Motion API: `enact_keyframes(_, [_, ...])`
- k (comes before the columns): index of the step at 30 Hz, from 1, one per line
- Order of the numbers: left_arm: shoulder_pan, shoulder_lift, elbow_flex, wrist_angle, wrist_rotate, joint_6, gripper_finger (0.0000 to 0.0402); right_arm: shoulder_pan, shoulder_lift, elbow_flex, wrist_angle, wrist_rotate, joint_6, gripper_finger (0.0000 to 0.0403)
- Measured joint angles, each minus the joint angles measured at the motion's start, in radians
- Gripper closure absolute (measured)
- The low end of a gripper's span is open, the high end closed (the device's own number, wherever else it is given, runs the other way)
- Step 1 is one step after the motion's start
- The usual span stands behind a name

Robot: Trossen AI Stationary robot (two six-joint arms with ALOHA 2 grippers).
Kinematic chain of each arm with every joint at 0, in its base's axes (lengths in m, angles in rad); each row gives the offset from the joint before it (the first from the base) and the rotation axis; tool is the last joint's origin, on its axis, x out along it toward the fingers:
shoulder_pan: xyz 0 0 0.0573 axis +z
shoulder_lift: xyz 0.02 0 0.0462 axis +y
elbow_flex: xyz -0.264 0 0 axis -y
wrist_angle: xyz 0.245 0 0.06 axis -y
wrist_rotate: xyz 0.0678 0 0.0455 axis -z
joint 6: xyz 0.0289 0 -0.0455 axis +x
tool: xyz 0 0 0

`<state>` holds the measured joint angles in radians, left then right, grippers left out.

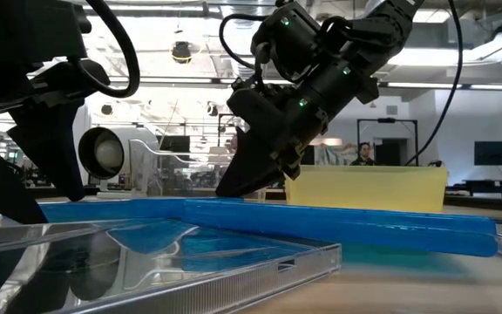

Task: Pick & place jewel cases by type
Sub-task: Put the left blue CD case into the transparent bin

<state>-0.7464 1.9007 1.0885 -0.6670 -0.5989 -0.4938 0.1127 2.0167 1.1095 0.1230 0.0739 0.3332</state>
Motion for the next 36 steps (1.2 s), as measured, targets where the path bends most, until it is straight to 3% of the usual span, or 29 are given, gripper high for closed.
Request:
enact_keyframes(22, [0.043, 0.0, 0.0, -0.022, -0.022, 0.01, 0.0242, 0.004, 0.0, -0.001, -0.02, -0.053, -0.002, 0.0296])
enact_keyframes(28, [0.064, -0.002, 0.001, -0.017, 0.042, 0.055, 0.0242, 0.005, 0.0, -0.001, -0.019, -0.053, -0.011, 0.0296])
enact_keyframes(36, [0.063, -0.001, 0.001, -0.016, -0.003, 0.057, 0.0242, 0.003, 0.0, -0.001, -0.02, -0.077, -0.022, 0.0296])
